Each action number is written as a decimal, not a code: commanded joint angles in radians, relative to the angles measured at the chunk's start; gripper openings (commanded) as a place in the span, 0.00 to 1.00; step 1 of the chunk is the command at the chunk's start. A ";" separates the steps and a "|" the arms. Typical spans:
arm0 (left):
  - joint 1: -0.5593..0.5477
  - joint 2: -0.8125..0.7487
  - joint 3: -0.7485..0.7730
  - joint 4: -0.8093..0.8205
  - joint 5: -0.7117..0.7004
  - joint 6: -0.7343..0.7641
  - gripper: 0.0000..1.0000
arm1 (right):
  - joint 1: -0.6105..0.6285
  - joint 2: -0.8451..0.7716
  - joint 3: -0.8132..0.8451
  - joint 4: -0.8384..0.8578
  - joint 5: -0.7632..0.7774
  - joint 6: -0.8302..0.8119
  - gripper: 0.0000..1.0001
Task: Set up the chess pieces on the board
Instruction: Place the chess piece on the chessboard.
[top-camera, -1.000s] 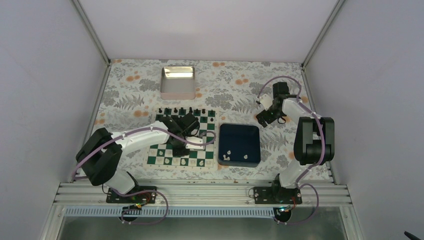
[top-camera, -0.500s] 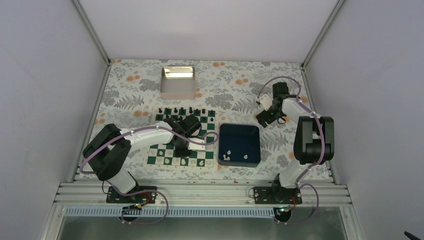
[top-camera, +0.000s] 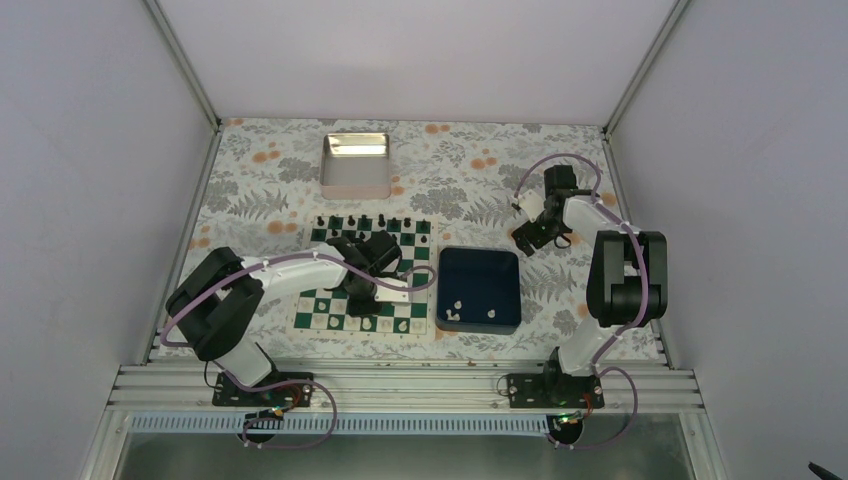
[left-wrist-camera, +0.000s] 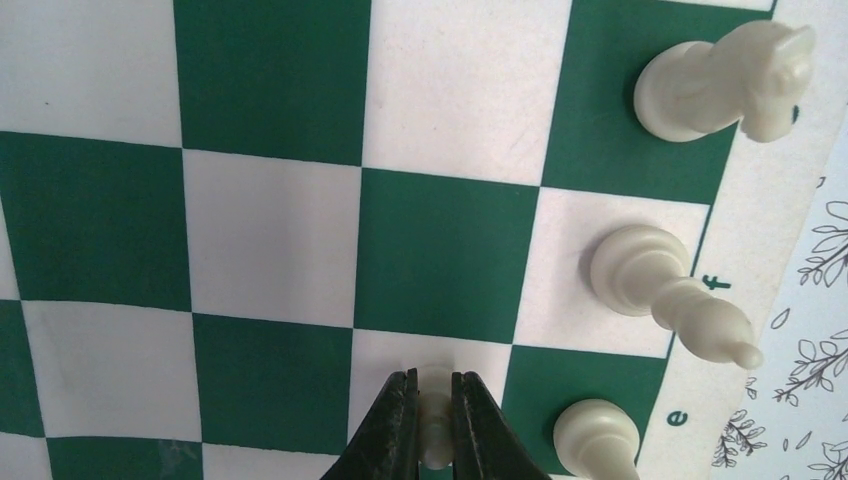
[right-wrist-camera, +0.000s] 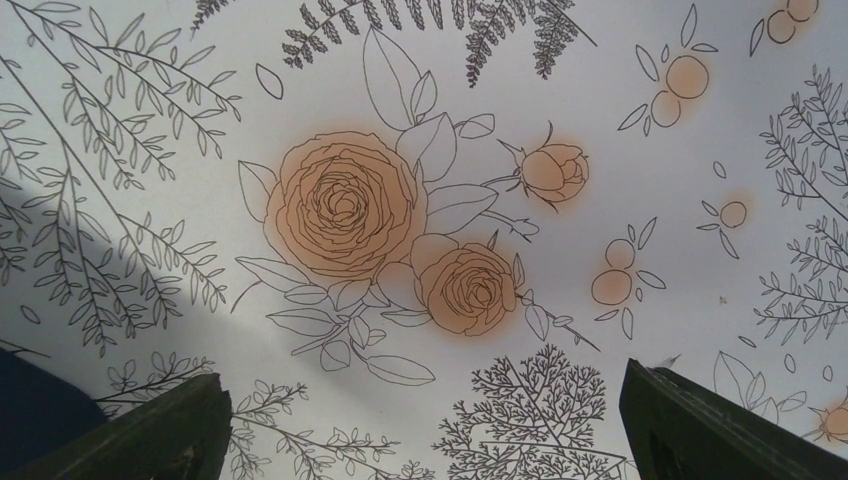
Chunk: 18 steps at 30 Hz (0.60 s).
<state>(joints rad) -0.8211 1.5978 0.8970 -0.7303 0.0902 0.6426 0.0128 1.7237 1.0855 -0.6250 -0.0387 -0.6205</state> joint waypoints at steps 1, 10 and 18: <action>0.007 0.009 -0.012 0.014 0.000 0.001 0.07 | 0.004 0.009 -0.007 0.008 0.014 -0.004 1.00; 0.007 -0.009 0.036 -0.019 -0.018 -0.001 0.30 | 0.003 0.008 -0.011 0.007 0.010 -0.007 1.00; 0.004 -0.030 0.249 -0.177 0.019 0.017 0.35 | 0.004 0.004 -0.014 0.004 0.011 -0.007 1.00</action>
<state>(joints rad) -0.8200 1.5963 1.0237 -0.8215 0.0822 0.6430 0.0128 1.7237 1.0836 -0.6243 -0.0387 -0.6228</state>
